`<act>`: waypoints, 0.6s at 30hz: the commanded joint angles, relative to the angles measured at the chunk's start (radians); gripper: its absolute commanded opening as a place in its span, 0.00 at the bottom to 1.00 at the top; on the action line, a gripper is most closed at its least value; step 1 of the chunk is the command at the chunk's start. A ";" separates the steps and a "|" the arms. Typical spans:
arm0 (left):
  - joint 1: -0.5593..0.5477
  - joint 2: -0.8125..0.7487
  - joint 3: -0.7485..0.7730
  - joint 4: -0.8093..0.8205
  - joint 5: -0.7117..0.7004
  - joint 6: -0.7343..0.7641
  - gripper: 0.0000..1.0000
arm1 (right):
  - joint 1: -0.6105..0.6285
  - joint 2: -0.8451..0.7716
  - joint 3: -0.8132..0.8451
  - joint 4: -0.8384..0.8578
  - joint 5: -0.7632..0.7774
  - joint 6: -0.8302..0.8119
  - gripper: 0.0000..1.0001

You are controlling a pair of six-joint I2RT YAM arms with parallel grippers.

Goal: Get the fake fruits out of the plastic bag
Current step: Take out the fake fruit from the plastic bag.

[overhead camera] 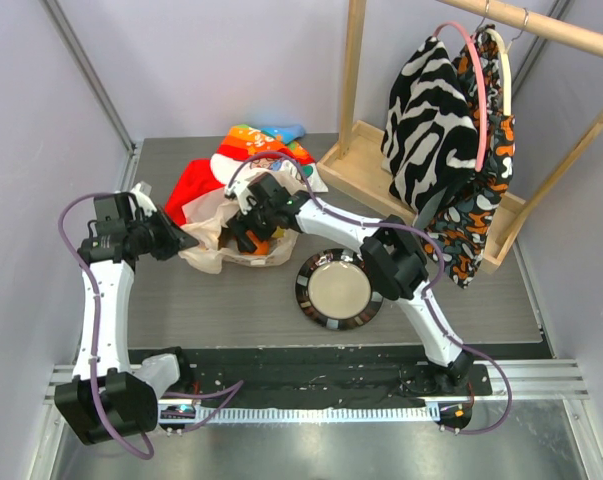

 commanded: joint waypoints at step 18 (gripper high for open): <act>0.007 0.025 0.077 0.075 0.001 0.036 0.00 | -0.003 -0.637 -0.263 0.046 -0.117 -0.262 0.18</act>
